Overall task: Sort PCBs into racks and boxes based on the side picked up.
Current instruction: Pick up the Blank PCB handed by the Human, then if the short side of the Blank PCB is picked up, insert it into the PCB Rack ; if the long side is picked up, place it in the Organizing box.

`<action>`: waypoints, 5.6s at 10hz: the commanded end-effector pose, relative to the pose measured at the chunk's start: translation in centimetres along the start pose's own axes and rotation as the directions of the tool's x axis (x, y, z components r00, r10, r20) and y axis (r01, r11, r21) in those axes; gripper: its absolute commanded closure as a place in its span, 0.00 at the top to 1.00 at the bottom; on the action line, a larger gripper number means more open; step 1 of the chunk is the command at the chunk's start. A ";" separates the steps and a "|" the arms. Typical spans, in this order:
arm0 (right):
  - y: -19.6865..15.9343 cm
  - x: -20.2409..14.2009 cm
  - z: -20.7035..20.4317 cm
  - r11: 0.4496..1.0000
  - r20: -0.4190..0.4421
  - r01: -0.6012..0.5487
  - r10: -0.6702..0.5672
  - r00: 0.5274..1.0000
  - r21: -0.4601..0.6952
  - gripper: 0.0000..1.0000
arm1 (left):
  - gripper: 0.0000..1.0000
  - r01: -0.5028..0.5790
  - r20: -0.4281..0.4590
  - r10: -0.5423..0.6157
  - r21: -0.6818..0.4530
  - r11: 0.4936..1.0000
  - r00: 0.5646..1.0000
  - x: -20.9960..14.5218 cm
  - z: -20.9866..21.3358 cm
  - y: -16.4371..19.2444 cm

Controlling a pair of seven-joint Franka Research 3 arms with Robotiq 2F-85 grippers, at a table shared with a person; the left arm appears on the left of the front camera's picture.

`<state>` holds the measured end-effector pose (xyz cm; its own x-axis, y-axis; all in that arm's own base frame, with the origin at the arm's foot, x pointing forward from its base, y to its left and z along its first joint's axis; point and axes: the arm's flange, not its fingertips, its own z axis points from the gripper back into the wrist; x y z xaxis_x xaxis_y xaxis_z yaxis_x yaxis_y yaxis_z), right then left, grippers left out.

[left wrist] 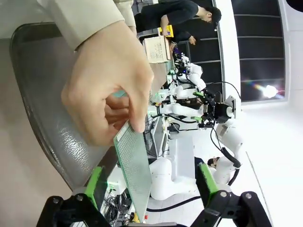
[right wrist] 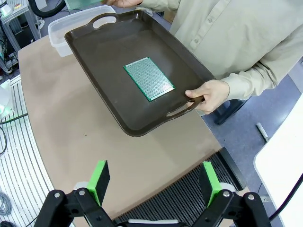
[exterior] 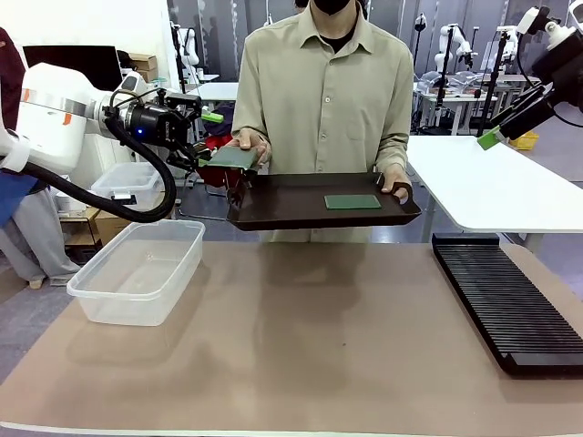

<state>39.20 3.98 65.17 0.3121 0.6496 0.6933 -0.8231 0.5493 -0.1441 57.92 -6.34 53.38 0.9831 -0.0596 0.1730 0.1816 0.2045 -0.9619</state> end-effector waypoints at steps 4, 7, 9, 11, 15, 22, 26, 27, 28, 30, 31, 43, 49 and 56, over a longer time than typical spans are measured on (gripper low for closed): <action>0.0 -0.3 -0.1 1.000 0.001 -0.015 0.015 1.000 0.013 1.00 | 0.51 -0.042 -0.082 0.030 -0.145 0.989 0.996 -0.8 0.2 0.2; 0.0 -0.3 -0.1 1.000 0.001 -0.015 0.015 1.000 0.013 1.00 | 0.00 -0.060 -0.114 0.042 -0.153 0.986 0.993 -1.3 0.0 0.0; 0.0 -0.3 -0.1 1.000 0.001 -0.015 0.015 1.000 0.013 1.00 | 0.15 -0.082 -0.146 0.062 -0.137 0.987 0.987 -1.4 -0.5 0.1; 0.0 -0.3 -0.1 1.000 0.001 -0.015 0.015 1.000 0.013 1.00 | 0.00 -0.093 -0.187 0.072 -0.106 0.990 0.980 -1.6 -0.8 0.3; 0.0 -0.3 -0.1 1.000 0.001 -0.015 0.015 1.000 0.013 1.00 | 0.00 -0.095 -0.216 0.077 -0.074 0.993 0.973 -2.1 -1.1 0.5; 0.0 -0.3 -0.1 1.000 0.001 -0.015 0.015 1.000 0.013 1.00 | 0.00 -0.086 -0.190 0.072 -0.063 0.994 0.979 -2.1 -1.1 0.7; 0.0 -0.3 -0.1 1.000 0.001 -0.015 0.015 1.000 0.013 1.00 | 0.00 -0.086 -0.190 0.072 -0.063 0.994 0.979 -2.1 -1.1 0.7; 0.0 -0.3 -0.1 1.000 0.001 -0.015 0.015 1.000 0.013 1.00 | 0.00 -0.086 -0.190 0.072 -0.063 0.994 0.979 -2.1 -1.1 0.7; 0.0 -0.3 -0.1 1.000 0.001 -0.015 0.015 1.000 0.013 1.00 | 0.00 -0.086 -0.190 0.072 -0.063 0.994 0.979 -2.1 -1.1 0.7; 0.0 -0.3 -0.1 1.000 0.001 -0.015 0.015 1.000 0.013 1.00 | 0.00 -0.086 -0.190 0.072 -0.063 0.994 0.979 -2.1 -1.1 0.7; 0.0 -0.3 -0.1 1.000 0.001 -0.015 0.015 1.000 0.013 1.00 | 0.00 -0.086 -0.190 0.072 -0.063 0.994 0.979 -2.1 -1.1 0.7; 0.0 -0.3 -0.1 1.000 0.001 -0.015 0.015 1.000 0.013 1.00 | 0.00 -0.086 -0.190 0.072 -0.063 0.994 0.979 -2.1 -1.1 0.7; 0.0 -0.3 -0.1 1.000 0.001 -0.015 0.015 1.000 0.013 1.00 | 0.03 -0.039 -0.215 0.038 0.001 0.999 0.976 -2.4 0.0 0.2; 0.0 -0.3 -0.1 1.000 0.001 -0.015 0.015 1.000 0.013 1.00 | 0.03 0.064 -0.215 0.085 0.602 0.796 0.973 -6.2 5.0 2.3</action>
<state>39.20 3.99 65.16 0.3122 0.6498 0.6930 -0.8231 0.5493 -0.1442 53.38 0.04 52.99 0.9547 -0.2945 0.0417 0.2422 0.6883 -0.6838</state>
